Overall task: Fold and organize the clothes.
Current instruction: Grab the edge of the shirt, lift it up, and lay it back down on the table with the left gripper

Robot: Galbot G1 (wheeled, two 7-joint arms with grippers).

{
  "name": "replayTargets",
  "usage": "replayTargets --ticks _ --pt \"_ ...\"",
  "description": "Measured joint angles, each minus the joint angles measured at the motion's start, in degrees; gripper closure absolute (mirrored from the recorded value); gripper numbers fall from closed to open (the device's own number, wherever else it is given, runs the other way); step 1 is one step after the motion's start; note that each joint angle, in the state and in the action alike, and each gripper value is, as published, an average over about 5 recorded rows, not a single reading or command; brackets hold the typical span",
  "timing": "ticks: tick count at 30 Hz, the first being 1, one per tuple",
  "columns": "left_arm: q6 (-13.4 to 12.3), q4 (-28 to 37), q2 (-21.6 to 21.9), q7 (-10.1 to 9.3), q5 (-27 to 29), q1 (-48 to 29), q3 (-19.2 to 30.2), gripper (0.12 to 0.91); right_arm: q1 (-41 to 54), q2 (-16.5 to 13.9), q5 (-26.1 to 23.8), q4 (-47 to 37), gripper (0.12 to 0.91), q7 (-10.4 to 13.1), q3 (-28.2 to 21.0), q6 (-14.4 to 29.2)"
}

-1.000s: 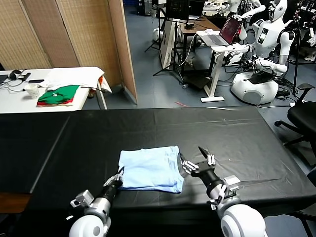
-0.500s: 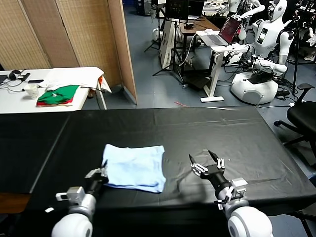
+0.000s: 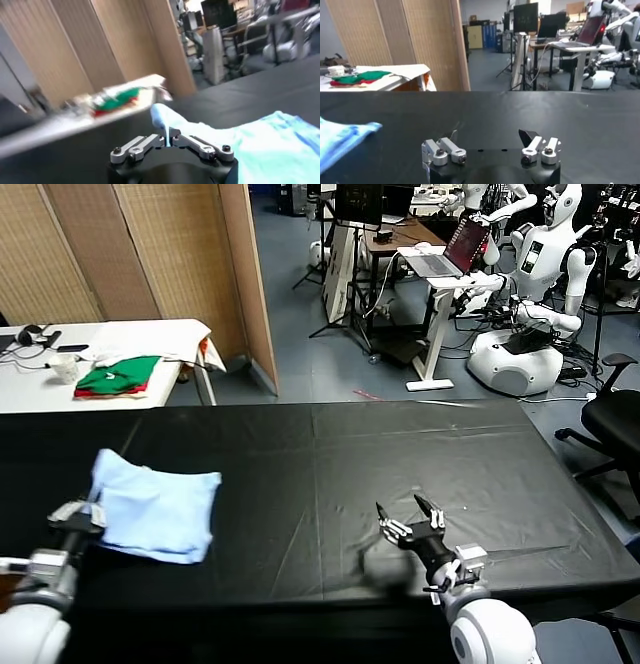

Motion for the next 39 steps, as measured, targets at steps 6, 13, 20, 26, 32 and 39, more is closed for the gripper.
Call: replayTargets --ticks 6,13,20,26,32,39 --pt "0.5 -4.9 -0.9 -1.18 5.6 1.2 0.3 0.849 -0.8 0.6 -0.7 -0.3 0.118 0.0 -0.6 0.1" --pt "1.0 -8.2 -9.6 -0.88 -0.3 -1.9 13.6 0.849 -2.2 0.8 -1.5 0.5 0.118 0.0 -0.6 0.2" --pt "1.0 -3.5 -19.3 -1.09 -0.7 -6.8 27.3 0.849 -2.4 0.6 -1.3 1.6 0.118 -0.5 -1.1 0.0" --pt "0.9 0.3 -24.4 -1.37 1.6 -8.3 33.8 0.849 -1.2 -0.7 2.7 2.4 0.118 -0.4 -1.9 -1.8" --pt "1.0 0.4 -26.7 0.21 2.3 -7.9 37.0 0.800 0.4 -1.9 10.9 1.9 0.118 1.4 -3.8 -6.3" --pt "-2.5 -2.5 -26.0 0.99 4.2 -6.7 36.3 0.399 4.1 -1.8 17.2 -0.6 0.118 2.5 -9.0 -9.9"
